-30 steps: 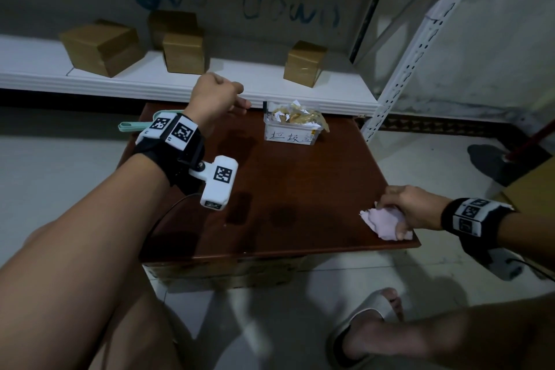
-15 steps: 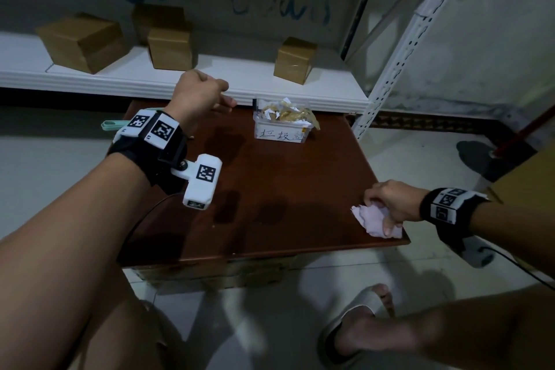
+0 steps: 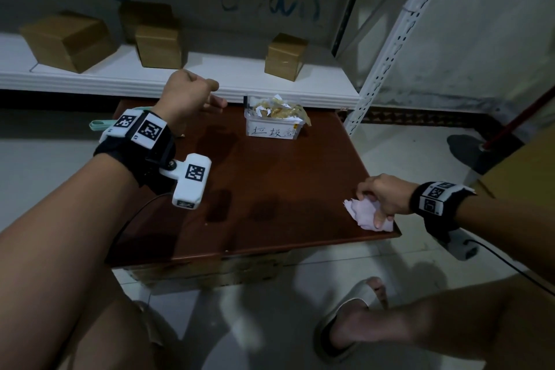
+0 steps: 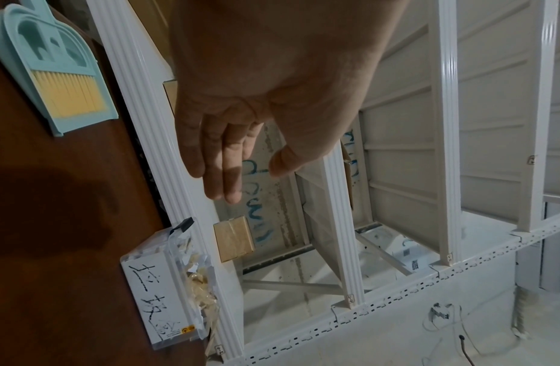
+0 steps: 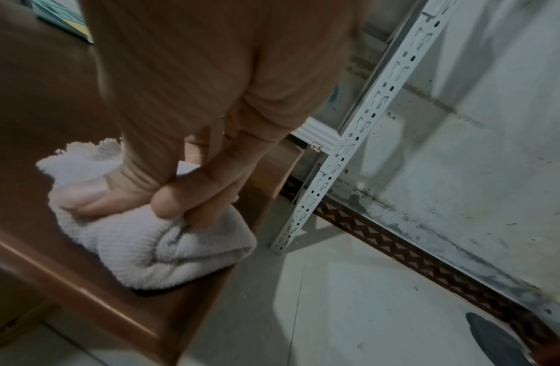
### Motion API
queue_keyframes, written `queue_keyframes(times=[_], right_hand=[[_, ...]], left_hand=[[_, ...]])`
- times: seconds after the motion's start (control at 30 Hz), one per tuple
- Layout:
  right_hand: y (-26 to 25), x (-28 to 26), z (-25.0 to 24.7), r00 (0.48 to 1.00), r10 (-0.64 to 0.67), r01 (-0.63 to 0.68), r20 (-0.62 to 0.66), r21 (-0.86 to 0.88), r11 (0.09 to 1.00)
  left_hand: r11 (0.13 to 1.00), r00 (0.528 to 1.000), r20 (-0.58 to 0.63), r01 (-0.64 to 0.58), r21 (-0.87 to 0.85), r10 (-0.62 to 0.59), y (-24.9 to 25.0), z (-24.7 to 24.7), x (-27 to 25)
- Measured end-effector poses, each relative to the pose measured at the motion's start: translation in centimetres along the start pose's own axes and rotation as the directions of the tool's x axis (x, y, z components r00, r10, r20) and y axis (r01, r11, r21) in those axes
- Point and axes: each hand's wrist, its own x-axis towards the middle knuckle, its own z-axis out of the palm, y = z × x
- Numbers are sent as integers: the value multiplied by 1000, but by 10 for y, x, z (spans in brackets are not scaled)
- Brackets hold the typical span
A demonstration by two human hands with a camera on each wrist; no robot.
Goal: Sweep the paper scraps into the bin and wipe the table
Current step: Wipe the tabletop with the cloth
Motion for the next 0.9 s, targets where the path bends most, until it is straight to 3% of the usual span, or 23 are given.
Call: queue_keyframes(times=[0.17,0.6,0.9], right_hand=[[2,0,3,999,11,-10,-37,14,1000],[16,-4,18,972,212,-178,-105,265,948],[20,-7,25,957,260,-198,-131,358,912]], left_hand=[[1000,1000,3,6,22,-6,-1,0,-1],[998,999,24,23,50,-24,-4,2,1],[998,999,28,42,53,-43,-5,3,2]])
